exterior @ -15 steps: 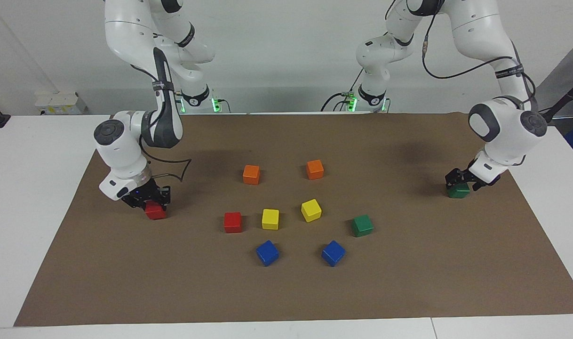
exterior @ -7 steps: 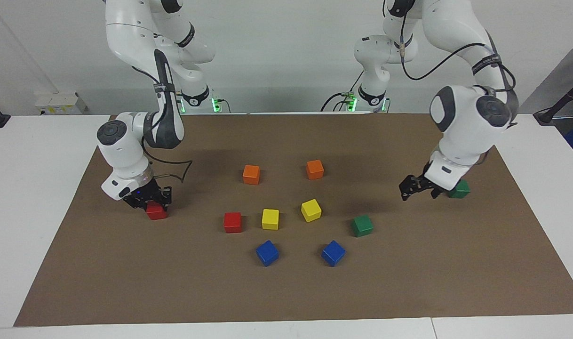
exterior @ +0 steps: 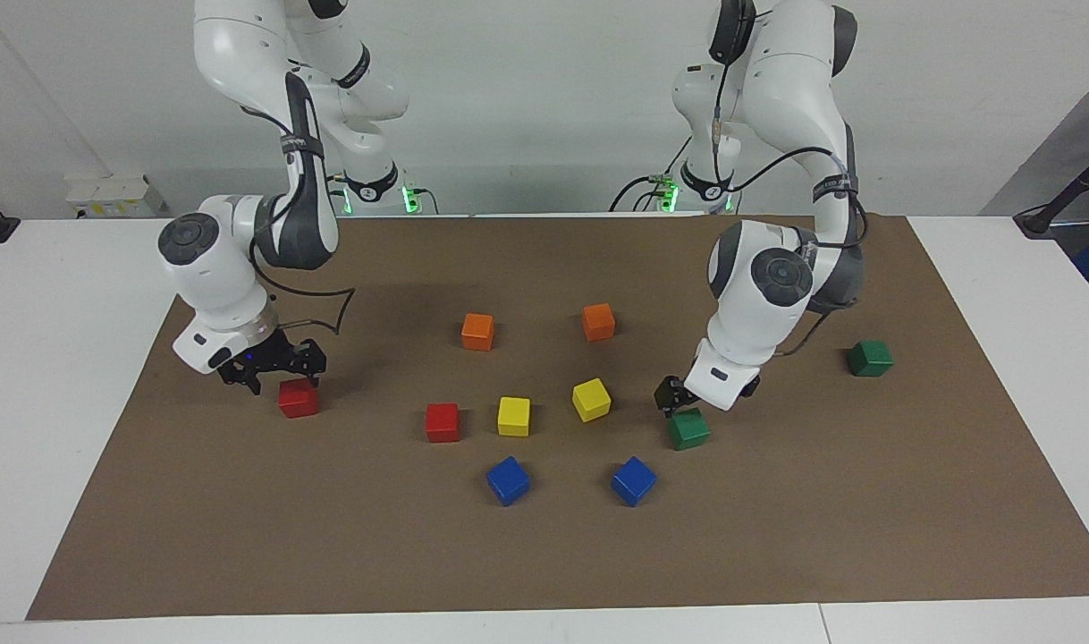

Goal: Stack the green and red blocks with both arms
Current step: 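Reach the left gripper to the other green cube while the right gripper reaches red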

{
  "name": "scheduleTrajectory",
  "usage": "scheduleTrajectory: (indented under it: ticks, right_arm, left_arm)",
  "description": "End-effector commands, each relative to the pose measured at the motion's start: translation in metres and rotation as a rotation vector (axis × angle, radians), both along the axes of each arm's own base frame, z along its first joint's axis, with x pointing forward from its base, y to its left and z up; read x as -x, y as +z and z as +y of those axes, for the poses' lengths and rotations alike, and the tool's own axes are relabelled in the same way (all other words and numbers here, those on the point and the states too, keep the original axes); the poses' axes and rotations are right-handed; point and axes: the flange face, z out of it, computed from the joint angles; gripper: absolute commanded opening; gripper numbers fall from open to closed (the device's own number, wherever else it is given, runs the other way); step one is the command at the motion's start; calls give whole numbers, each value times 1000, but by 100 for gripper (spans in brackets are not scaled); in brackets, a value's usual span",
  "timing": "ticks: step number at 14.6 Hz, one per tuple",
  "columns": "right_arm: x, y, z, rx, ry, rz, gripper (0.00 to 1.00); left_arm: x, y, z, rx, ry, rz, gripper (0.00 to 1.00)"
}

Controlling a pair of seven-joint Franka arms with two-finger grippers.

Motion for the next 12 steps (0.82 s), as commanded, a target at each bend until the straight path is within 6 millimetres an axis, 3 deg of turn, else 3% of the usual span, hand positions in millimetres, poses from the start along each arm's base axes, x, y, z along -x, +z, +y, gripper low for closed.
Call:
scheduleTrajectory:
  ticks: [1, 3, 5, 7, 11, 12]
  right_arm:
    - [-18, 68, 26, -12, -73, 14, 100]
    - [-31, 106, 63, -1, -107, 0, 100]
    - [-42, 113, 119, 53, -120, -11, 100]
    - [-50, 104, 155, 74, -171, -13, 100]
    - [-66, 78, 211, 63, -212, -31, 100]
    - [-67, 75, 223, 46, -227, -48, 100]
  left_arm:
    - [-3, -15, 4, -13, 13, -29, 100]
    - [-3, -22, 5, -12, 24, -32, 100]
    - [0, -33, 6, -8, 42, -45, 100]
    - [7, -49, 5, -4, 50, -56, 100]
    - [9, -51, 5, -2, 82, -55, 100]
    - [10, -52, 5, -1, 90, -56, 89]
